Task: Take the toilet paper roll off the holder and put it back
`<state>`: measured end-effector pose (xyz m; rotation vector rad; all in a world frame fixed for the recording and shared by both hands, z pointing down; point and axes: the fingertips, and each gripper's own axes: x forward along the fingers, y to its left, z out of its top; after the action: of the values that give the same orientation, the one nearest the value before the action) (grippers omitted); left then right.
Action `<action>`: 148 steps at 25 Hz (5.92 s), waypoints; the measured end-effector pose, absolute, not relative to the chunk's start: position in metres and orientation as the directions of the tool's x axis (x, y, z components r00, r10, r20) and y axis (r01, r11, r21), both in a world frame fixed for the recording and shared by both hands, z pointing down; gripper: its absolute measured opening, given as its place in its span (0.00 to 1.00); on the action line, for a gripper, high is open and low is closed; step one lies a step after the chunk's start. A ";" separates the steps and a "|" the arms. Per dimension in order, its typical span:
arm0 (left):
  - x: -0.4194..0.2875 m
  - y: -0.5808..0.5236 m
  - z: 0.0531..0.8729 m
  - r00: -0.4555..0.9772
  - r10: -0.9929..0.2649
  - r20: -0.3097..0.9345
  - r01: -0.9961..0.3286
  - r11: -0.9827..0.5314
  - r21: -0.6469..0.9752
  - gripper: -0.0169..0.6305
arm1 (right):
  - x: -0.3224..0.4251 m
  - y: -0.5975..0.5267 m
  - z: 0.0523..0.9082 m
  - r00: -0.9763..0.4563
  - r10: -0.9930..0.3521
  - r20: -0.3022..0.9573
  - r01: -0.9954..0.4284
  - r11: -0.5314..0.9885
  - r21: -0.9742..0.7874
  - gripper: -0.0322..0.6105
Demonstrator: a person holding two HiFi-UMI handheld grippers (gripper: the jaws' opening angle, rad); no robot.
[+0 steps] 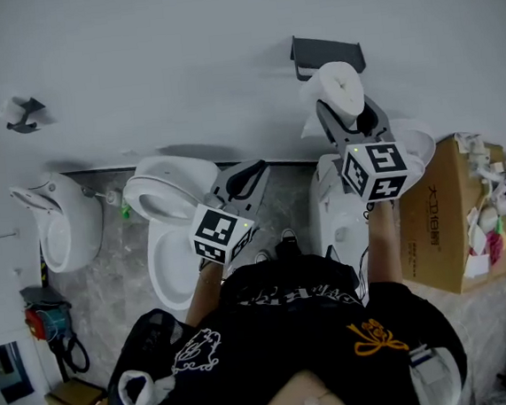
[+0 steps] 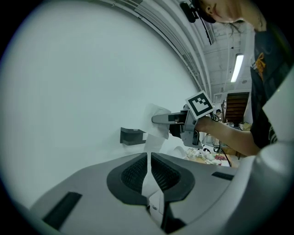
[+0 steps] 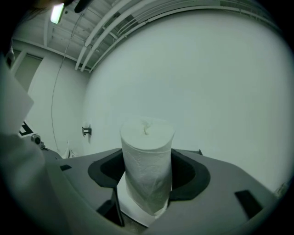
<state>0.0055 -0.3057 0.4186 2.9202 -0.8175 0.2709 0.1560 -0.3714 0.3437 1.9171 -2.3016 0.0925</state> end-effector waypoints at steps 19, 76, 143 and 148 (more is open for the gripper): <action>0.013 -0.276 0.422 0.861 -0.470 0.192 -0.486 -0.873 0.044 0.09 | 0.122 -0.280 0.453 -0.188 -0.931 0.312 -0.982 0.176 -0.069 0.50; 0.009 -0.308 0.403 0.779 -0.605 0.165 -0.610 -0.792 -0.028 0.09 | 0.202 -0.526 0.345 -0.252 -0.942 0.219 -0.903 0.311 0.298 0.50; -0.048 -0.182 0.461 0.804 -0.543 0.242 -0.575 -0.813 0.088 0.09 | 0.050 -0.196 0.465 -0.383 -0.883 0.270 -0.924 0.363 -0.122 0.21; -0.034 -0.165 0.458 0.777 -0.576 0.253 -0.611 -0.787 0.086 0.09 | 0.049 -0.167 0.459 -0.428 -0.857 0.288 -0.901 0.430 -0.058 0.18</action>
<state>-0.0343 -0.1647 0.4583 2.8058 -0.9450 0.3199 0.0491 -0.1674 0.4594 1.5418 -2.4680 0.3005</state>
